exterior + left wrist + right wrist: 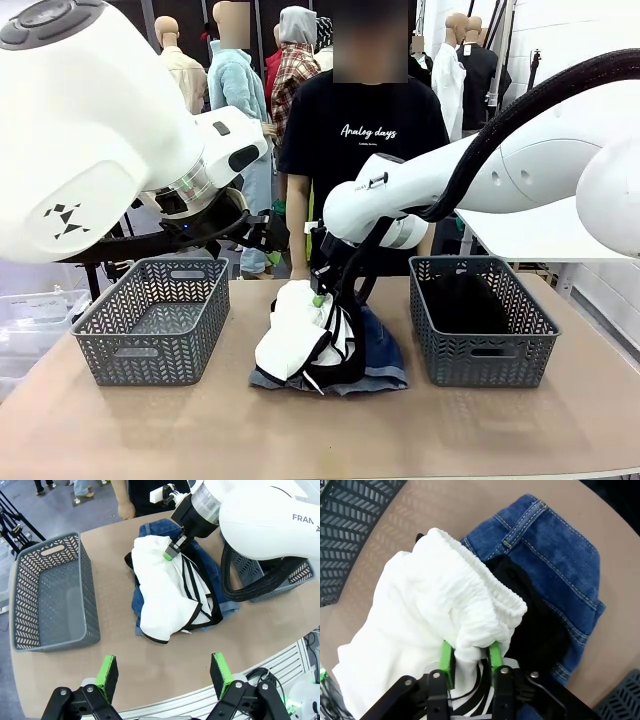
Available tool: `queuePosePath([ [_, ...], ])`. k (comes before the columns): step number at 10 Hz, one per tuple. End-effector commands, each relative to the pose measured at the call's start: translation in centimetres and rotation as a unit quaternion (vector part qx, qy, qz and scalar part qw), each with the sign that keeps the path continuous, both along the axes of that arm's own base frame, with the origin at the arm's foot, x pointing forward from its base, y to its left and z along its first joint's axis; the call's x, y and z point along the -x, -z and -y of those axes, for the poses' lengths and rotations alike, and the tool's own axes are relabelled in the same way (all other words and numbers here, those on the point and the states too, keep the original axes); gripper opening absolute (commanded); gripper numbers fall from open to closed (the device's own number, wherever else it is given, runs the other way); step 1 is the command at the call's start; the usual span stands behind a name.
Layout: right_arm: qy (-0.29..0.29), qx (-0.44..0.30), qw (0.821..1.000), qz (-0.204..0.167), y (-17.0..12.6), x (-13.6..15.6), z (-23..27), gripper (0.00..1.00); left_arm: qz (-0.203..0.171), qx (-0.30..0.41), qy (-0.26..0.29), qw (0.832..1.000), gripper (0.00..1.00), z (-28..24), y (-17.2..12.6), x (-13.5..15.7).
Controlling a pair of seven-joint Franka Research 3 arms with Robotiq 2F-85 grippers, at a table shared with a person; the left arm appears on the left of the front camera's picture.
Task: Sort the tops and bottoms.
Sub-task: Lift clothes from the center of the table with your right hand.
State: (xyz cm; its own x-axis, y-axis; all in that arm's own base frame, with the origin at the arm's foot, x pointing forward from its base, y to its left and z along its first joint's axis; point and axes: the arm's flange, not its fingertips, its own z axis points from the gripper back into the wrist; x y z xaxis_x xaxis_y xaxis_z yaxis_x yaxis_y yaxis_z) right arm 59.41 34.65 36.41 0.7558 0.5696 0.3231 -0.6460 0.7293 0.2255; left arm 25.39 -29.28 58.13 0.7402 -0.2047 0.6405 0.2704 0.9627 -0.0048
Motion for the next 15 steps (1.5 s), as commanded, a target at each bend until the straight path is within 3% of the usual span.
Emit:
queuePosePath([
  [1, 0.006, 0.004, 1.000, -0.014, 0.3, -0.1, -0.7, 0.00, 0.001, 0.004, 0.002, 1.000, 0.96, -0.3, 0.1, 0.0],
  [7, 0.012, -0.045, 0.998, 0.033, -5.3, 3.0, 0.6, 0.00, 0.001, 0.004, 0.002, 1.000, 0.96, -0.3, 0.1, 0.0],
  [11, 0.027, -0.076, 0.988, 0.130, -14.2, 6.1, 3.0, 0.00, 0.001, 0.004, 0.002, 1.000, 0.96, -0.3, 0.1, 0.0],
  [13, 0.019, -0.115, 0.983, 0.143, -18.0, 7.8, 3.8, 0.00, 0.001, 0.004, 0.002, 1.000, 0.96, -0.3, 0.1, 0.0],
  [14, 0.035, -0.073, 0.989, 0.126, -16.0, 5.3, 1.8, 0.00, 0.001, 0.004, 0.002, 1.000, 0.96, -0.3, 0.1, 0.0],
  [15, 0.035, -0.073, 0.989, 0.126, -16.0, 5.3, 1.8, 0.00, 0.001, 0.004, 0.002, 1.000, 0.96, -0.3, 0.1, 0.0],
])
